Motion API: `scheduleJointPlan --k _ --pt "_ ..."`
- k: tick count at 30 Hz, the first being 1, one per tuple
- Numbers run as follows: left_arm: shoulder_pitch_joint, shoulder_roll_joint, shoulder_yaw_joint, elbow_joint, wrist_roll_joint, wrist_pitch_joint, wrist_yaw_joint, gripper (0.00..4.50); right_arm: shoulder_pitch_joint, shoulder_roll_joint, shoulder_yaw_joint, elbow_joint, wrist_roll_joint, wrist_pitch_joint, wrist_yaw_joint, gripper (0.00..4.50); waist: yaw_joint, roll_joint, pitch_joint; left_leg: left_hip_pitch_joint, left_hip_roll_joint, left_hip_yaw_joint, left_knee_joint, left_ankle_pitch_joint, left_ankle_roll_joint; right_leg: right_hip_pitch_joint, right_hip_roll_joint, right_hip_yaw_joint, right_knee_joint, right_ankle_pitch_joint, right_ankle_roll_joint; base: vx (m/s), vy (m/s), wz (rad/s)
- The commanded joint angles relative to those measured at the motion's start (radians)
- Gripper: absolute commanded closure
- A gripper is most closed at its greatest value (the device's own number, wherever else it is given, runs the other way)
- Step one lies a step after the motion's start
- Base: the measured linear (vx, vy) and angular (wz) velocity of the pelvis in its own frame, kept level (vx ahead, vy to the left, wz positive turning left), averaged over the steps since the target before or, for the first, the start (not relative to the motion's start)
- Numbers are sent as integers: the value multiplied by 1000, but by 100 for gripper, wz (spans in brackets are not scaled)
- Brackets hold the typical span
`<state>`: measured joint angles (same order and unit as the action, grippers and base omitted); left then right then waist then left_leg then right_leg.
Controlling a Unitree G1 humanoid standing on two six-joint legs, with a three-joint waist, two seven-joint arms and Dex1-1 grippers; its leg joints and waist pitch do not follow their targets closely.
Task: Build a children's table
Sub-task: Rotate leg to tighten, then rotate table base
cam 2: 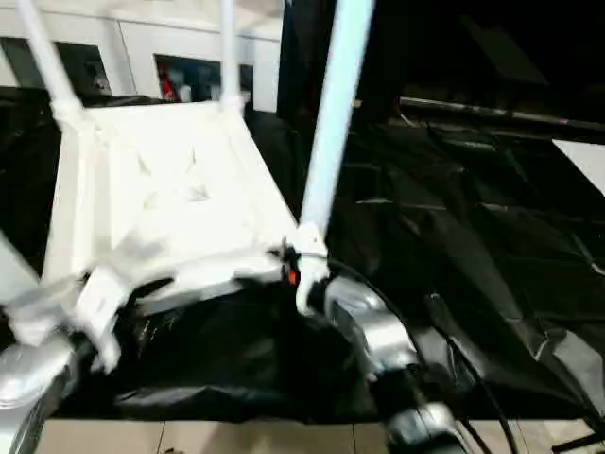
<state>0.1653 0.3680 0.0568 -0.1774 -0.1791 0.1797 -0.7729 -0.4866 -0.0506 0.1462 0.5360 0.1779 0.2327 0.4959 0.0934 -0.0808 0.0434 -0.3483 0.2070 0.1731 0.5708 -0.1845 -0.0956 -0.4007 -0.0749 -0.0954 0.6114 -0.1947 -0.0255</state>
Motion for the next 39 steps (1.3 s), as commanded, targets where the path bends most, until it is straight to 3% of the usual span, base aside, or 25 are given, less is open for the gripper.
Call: scheduleJointPlan --k 1,8,11,13,16,17,18,19,22,24,27,30,31,35,37,39 --pt "39 24 -19 -40 -36 35 -62 140 -53 -23 -76 107 -46 -21 -161 25 -5 20 -44 14 33 -4 -72 -267 -32 31 -64 66 -77 -256 -123 0 0 0" --pt "121 110 1 -45 -88 -12 -152 140 -124 -34 -112 217 -50 -87 -222 25 -8 19 -45 7 28 -2 -71 -259 -20 39 -59 65 -69 -201 -116 0 0 0" --pt "122 145 15 30 -75 -49 -198 140 -133 -36 -113 229 -46 -104 -213 25 -10 20 -43 8 26 0 -71 -253 -9 38 -56 66 -72 -211 -110 0 0 0" --pt "101 195 33 163 -47 -128 -245 140 -136 -38 -105 229 -44 -111 -174 25 -13 20 -43 7 25 -3 -73 -261 -6 40 -57 67 -74 -242 -98 0 0 0" --pt "103 244 106 169 -91 -125 -264 140 -105 -46 -78 185 -43 -116 -103 25 -12 20 -42 10 30 -3 -74 -276 -17 38 -60 69 -71 -240 -113 0 0 0" --pt "128 268 161 130 -129 -113 -279 140 -81 -54 -64 148 -39 -110 -66 25 -14 13 -40 7 32 -3 -75 -289 -15 40 -60 68 -72 -254 -116 0 0 0" --pt "142 281 188 110 -152 -110 -288 140 -69 -59 -57 132 -37 -110 -48 25 -11 18 -39 6 32 -5 -76 -292 -16 41 -63 69 -71 -261 -114 0 0 0" --pt "148 313 273 56 -212 -92 -294 140 -14 -91 -23 53 -37 -82 13 25 -14 17 -41 8 34 -5 -76 -284 -16 42 -59 68 -71 -250 -120 0 0 0" --pt "145 330 307 45 -243 -84 -302 140 16 -112 -4 12 -41 -65 41 25 -9 20 -41 15 33 -1 -74 -260 -10 40 -51 68 -67 -164 -145 0 0 0" --pt "144 350 323 48 -260 -77 -317 140 42 -134 10 -21 -42 -54 71 25 -10 16 -37 14 32 -2 -76 -292 -14 39 -50 67 -67 -189 -149 0 0 0" --pt "131 381 365 35 -325 -37 -338 140 103 -201 24 -99 -51 -23 131 25 -7 16 -33 18 32 -4 -77 -333 -20 37 -54 70 -75 -278 -126 0 0 0" --pt "109 408 415 8 -394 32 -337 140 155 -270 23 -162 -56 0 176 25 -6 17 -30 17 30 -4 -77 -344 -23 40 -51 71 -77 -284 -128 0 0 0" --pt "105 418 423 11 -396 42 -335 140 162 -282 21 -174 -57 7 177 25 -7 12 -30 16 28 -5 -76 -354 -20 41 -52 71 -81 -319 -120 0 0 0" --pt "103 471 424 82 -337 45 -339 140 161 -291 12 -174 -64 9 160 25 -16 10 -26 15 25 -13 -74 -373 -17 39 -56 70 -96 -474 -66 0 0 0" --pt "106 484 432 101 -332 47 -341 140 161 -291 14 -180 -66 14 160 25 -19 10 -28 19 25 -14 -73 -365 -16 34 -56 71 -99 -488 -59 0 0 0" --pt "90 485 440 124 -324 35 -324 140 159 -283 17 -197 -58 25 161 25 -21 12 -30 23 28 -12 -73 -356 -13 31 -52 73 -91 -417 -89 0 0 0"
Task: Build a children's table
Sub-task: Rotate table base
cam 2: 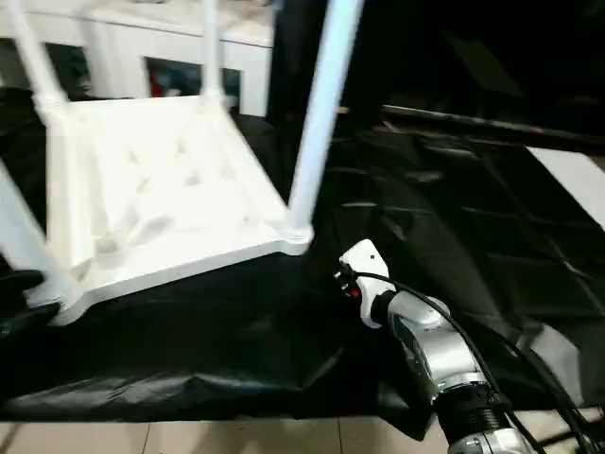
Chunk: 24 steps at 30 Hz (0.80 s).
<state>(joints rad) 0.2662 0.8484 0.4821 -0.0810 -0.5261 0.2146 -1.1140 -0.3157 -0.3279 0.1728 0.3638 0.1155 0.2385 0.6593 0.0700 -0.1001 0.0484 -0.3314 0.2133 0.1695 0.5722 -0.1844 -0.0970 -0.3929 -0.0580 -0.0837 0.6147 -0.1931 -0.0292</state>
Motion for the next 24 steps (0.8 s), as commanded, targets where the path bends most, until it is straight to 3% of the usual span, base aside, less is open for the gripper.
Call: scheduleJointPlan --k 1,5,10,11,16,18,20,24 --pt "-17 3 17 31 23 5 28 140 -12 -2 -8 -29 7 22 -2 25 2 32 -36 6 23 -8 -75 -354 -13 24 -68 61 -92 -397 -94 0 0 0" --pt "-16 7 20 32 28 32 54 140 -10 18 1 -49 20 11 20 25 2 34 -39 5 23 -6 -74 -343 -10 28 -66 61 -81 -311 -132 0 0 0" --pt "23 30 81 33 -13 73 36 140 16 19 15 -124 96 5 150 25 3 34 -36 5 24 -7 -75 -363 1 29 -68 61 -84 -334 -129 0 0 0" --pt "29 33 94 30 -25 82 28 140 17 20 17 -132 115 9 183 25 3 30 -36 5 24 -7 -75 -360 2 29 -68 61 -85 -337 -128 0 0 0" --pt "53 49 126 42 -27 104 20 140 34 -13 29 -227 211 88 324 25 12 32 -32 7 26 -9 -77 -370 14 28 -67 62 -87 -358 -121 0 0 0" --pt "26 43 119 83 9 42 42 140 32 -16 28 -231 213 89 333 25 18 29 -32 9 25 -9 -77 -372 12 25 -69 61 -92 -383 -112 0 0 0" --pt "-56 15 96 131 41 -40 91 140 21 -14 19 -212 206 79 327 25 24 29 -33 15 24 -10 -77 -381 3 22 -72 61 -98 -417 -94 0 0 0" --pt "-149 -30 47 149 40 -68 110 140 11 -7 21 -183 190 63 323 25 29 27 -31 19 26 -14 -81 -412 -20 25 -78 59 -96 -434 -96 0 0 0"
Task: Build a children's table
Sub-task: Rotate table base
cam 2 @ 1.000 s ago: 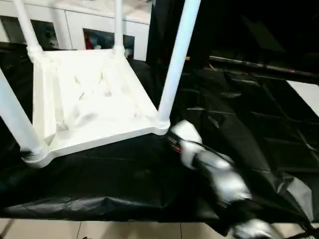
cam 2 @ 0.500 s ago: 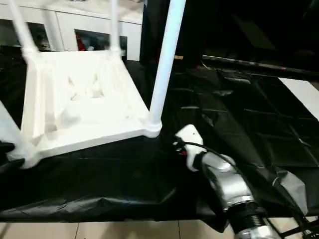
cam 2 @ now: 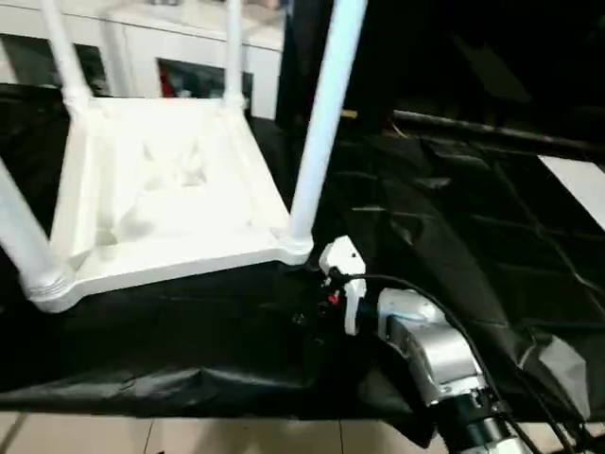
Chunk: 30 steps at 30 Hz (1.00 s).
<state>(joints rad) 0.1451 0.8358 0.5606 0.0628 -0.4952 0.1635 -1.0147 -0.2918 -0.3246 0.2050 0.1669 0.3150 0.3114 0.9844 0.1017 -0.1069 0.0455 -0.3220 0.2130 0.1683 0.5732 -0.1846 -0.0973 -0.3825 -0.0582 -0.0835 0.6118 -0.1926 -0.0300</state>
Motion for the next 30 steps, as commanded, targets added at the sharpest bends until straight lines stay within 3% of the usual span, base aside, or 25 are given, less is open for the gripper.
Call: scheduleJointPlan --k 1,6,8,10,13,15,16,17,22,25,27,30 --pt "-30 -18 -32 6 9 -17 11 140 -13 -10 -11 14 -10 -10 -2 25 -2 34 -29 10 26 -14 -82 -415 -22 16 -78 58 -93 -439 -93 0 0 0" --pt "-177 -71 -135 108 68 -84 30 140 -28 7 -3 50 -41 -35 -40 25 1 34 -38 8 22 -12 -78 -365 -26 20 -78 59 -90 -396 -89 0 0 0" --pt "-187 -82 -153 95 56 -69 18 140 -31 12 -3 57 -43 -38 -44 25 2 34 -41 5 25 -12 -78 -344 -33 25 -81 60 -82 -354 -102 0 0 0" --pt "-196 -99 -185 59 22 -25 -9 140 -38 15 1 70 -60 -38 -60 25 2 33 -44 3 25 -10 -76 -316 -36 27 -78 59 -72 -285 -132 0 0 0" --pt "-201 -123 -244 -17 -8 30 -28 140 -63 30 11 143 -142 -60 -176 25 1 33 -43 4 23 -6 -75 -312 -44 25 -76 59 -72 -272 -149 0 0 0" --pt "-203 -135 -277 -70 -36 69 -37 140 -81 42 10 184 -169 -61 -228 25 1 36 -42 4 24 -6 -75 -314 -57 25 -78 60 -70 -283 -156 0 0 0" --pt "-215 -154 -331 -147 -84 122 -49 140 -107 60 5 239 -190 -58 -277 25 4 30 -41 5 24 -5 -74 -321 -57 25 -78 60 -72 -299 -151 0 0 0" --pt "-224 -164 -355 -182 -103 142 -51 140 -117 68 3 259 -194 -57 -288 25 6 32 -42 6 23 -6 -74 -327 -60 23 -78 59 -71 -309 -152 0 0 0" --pt "-328 -251 -487 -290 -149 202 -41 140 -181 112 4 389 -224 -99 -350 25 4 24 -48 -2 21 -2 -71 -259 -66 33 -75 60 -60 -222 -152 0 0 0" --pt "-397 -327 -550 -289 -132 209 -22 140 -230 144 -10 476 -227 -128 -381 25 -1 20 -52 -5 19 -1 -66 -234 -71 35 -75 60 -59 -229 -136 0 0 0" --pt "-428 -367 -583 -275 -114 204 -15 140 -255 162 -19 516 -224 -138 -390 25 -3 18 -57 -15 18 1 -61 -177 -67 42 -74 62 -53 -167 -136 0 0 0" --pt "-479 -446 -664 -243 -71 188 7 140 -299 197 -27 581 -219 -163 -380 25 -8 16 -58 -17 18 2 -59 -158 -62 44 -73 61 -51 -138 -138 0 0 0"
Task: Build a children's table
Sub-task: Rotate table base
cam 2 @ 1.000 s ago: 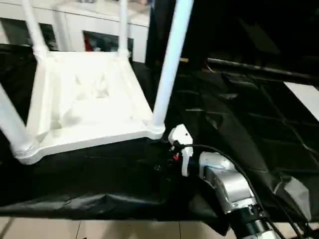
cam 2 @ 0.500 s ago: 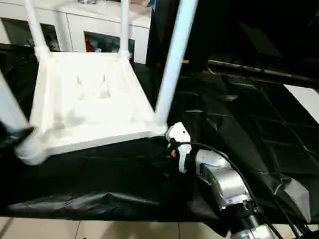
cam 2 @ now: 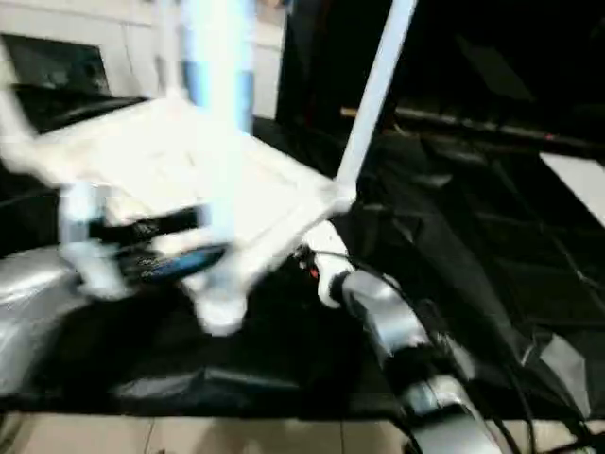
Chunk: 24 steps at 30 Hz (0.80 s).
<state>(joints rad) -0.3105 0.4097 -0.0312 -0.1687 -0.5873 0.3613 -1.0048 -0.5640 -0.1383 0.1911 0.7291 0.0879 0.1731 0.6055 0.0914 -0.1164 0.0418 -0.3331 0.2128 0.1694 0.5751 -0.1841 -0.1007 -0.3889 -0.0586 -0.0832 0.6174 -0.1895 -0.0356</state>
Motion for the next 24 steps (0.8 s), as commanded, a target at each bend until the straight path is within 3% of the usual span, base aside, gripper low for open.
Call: scheduleJointPlan --k 1,5,9,14,21,22,24 --pt "-32 -33 -93 -6 28 -12 2 140 -36 19 -12 35 8 -33 5 25 -1 25 -54 -7 19 0 -62 -169 -56 50 -75 60 -60 -158 -130 0 0 0" --pt "-69 -120 -189 41 77 -31 15 140 -44 55 22 59 16 -70 97 25 -5 22 -54 -10 20 -2 -60 -166 -45 54 -76 59 -62 -172 -124 0 0 0" --pt "-90 -170 -234 63 103 -42 23 140 -38 71 32 65 26 -96 164 25 -11 21 -53 -8 22 -1 -60 -169 -31 52 -74 58 -64 -170 -135 0 0 0" --pt "-112 -216 -274 82 142 -66 31 140 -43 82 23 85 31 -120 224 25 -11 20 -51 -5 26 -4 -61 -206 -32 48 -78 57 -72 -236 -131 0 0 0" --pt "-148 -234 -290 197 280 -136 100 140 -63 80 1 140 -3 -170 173 25 -11 17 -50 -5 25 -5 -62 -229 -29 46 -78 55 -77 -269 -122 0 0 0" --pt "-163 -225 -294 236 337 -163 128 140 -68 72 -13 153 -14 -188 139 25 -11 16 -50 -5 25 -5 -61 -231 -29 46 -79 55 -77 -275 -120 0 0 0" --pt "-172 -205 -300 258 372 -180 130 140 -72 61 -31 159 -10 -194 124 25 -11 17 -50 -3 25 -6 -61 -238 -29 43 -80 55 -79 -296 -113 0 0 0"
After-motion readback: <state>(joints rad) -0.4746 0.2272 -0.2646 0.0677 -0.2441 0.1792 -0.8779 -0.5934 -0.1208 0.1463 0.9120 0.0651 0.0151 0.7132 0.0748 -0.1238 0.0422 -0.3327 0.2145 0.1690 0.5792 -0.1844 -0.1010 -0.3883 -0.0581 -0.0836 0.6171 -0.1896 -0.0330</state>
